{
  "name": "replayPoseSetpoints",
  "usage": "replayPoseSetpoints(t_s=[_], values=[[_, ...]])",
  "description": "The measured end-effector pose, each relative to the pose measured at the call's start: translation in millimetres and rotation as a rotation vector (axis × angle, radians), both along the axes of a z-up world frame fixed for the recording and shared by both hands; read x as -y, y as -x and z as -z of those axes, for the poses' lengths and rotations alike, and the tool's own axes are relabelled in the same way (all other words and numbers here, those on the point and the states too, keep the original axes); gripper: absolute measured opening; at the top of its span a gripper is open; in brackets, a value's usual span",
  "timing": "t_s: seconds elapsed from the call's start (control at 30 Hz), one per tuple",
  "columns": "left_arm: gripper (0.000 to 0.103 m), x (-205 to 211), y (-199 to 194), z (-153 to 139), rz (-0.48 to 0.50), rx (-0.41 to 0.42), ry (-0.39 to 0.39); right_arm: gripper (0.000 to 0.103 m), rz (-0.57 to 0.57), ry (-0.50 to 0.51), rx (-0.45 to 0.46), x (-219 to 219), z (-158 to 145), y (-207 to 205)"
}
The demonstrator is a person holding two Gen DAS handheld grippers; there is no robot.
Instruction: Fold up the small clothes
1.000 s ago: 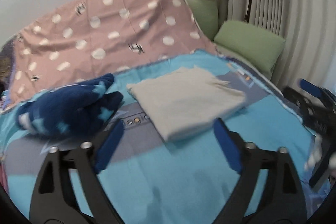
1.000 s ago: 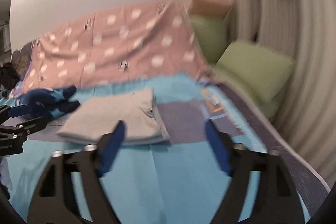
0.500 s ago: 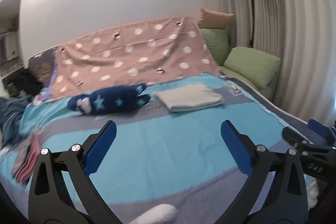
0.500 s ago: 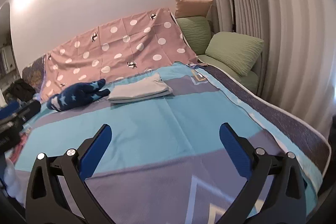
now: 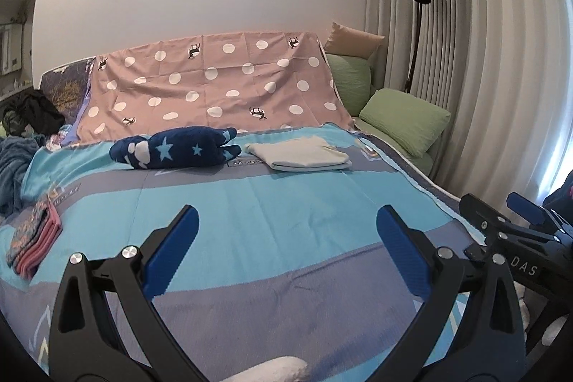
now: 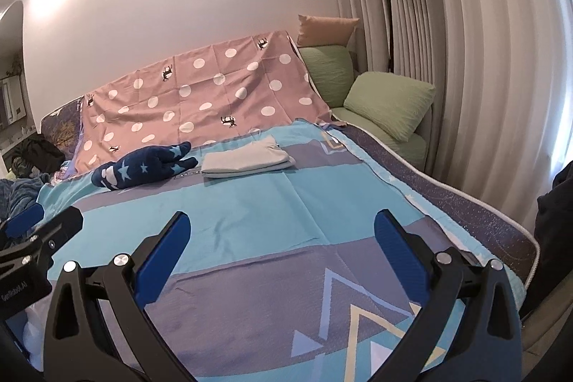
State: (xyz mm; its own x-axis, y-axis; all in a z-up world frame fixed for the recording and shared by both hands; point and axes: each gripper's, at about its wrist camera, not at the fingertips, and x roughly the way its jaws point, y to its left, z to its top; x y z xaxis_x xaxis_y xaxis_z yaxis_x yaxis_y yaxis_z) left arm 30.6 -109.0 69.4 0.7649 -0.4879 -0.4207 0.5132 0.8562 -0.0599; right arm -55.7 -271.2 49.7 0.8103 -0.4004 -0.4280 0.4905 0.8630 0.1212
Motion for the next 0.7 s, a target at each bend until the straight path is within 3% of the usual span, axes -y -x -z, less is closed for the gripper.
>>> replayPoseSetpoints(t_s=[0.7], values=[[0.101, -35, -3, 24, -0.032, -0.067, -0.008, 0.102, -0.016, 0.041, -0.038, -33, 1, 6]])
